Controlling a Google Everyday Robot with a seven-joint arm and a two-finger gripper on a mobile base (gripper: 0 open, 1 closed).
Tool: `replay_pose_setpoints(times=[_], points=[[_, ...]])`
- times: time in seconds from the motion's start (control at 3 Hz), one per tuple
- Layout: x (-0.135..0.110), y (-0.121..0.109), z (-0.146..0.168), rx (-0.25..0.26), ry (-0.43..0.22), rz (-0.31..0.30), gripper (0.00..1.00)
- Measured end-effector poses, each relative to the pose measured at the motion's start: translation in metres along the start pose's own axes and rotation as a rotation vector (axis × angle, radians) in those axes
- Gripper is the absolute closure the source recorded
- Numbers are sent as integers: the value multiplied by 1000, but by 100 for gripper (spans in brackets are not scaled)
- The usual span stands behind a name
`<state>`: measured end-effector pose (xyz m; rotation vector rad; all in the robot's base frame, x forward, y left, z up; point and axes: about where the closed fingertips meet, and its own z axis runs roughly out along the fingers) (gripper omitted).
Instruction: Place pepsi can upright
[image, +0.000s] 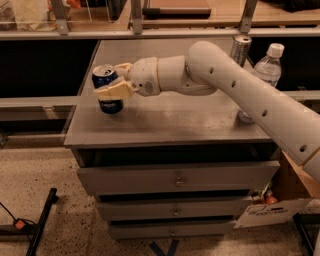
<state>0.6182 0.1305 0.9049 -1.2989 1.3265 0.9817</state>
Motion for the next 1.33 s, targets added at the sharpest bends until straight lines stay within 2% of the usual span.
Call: replay_pose_setpoints(times=[0.33,0.67,1.0,1.33], points=[[5,2,1,-5,4,25,35],[5,4,3,-9,4,25,12],[4,5,5,-14,3,24,0],[4,5,5,-14,3,24,0]])
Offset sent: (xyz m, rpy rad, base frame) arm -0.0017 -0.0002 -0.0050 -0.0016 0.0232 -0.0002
